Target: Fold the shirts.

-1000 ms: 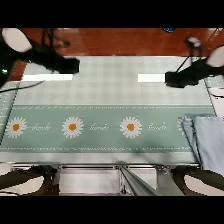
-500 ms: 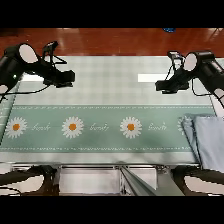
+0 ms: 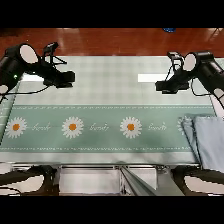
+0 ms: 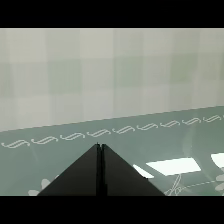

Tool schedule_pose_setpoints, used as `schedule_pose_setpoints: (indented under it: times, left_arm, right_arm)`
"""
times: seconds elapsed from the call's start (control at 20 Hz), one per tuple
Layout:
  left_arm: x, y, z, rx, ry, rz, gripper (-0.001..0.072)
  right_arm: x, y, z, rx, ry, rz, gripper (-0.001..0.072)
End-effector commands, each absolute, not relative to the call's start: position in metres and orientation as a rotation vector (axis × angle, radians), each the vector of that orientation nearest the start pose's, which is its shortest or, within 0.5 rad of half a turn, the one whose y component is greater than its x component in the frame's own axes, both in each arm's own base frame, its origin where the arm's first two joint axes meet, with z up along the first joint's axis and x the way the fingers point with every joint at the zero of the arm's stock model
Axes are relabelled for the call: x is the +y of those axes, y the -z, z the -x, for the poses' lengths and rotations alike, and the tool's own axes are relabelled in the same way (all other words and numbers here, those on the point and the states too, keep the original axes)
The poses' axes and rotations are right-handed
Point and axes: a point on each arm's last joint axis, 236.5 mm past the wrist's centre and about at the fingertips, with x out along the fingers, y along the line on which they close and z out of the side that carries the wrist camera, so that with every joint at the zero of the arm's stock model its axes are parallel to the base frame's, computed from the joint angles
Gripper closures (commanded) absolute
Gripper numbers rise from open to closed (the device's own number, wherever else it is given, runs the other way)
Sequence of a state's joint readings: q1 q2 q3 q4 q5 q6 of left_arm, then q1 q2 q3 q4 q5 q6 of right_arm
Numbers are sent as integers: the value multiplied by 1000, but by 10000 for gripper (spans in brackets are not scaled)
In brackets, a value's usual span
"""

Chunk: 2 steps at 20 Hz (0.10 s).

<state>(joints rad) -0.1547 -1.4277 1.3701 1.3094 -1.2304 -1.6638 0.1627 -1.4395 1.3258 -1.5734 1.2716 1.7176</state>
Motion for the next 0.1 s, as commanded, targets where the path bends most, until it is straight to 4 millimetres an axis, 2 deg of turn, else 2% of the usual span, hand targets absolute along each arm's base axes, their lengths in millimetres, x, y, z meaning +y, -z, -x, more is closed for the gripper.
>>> schedule_pose_setpoints:
  times: [0.0, 0.05]
  left_arm:
    - [-121, -26, -407, 1313, 227, 213, 689]
    - [-121, -26, -407, 1313, 227, 213, 689]
  right_arm:
    - [65, 4, -395, 1388, -34, -5, 693]
    - [65, 4, -395, 1387, -34, -5, 693]
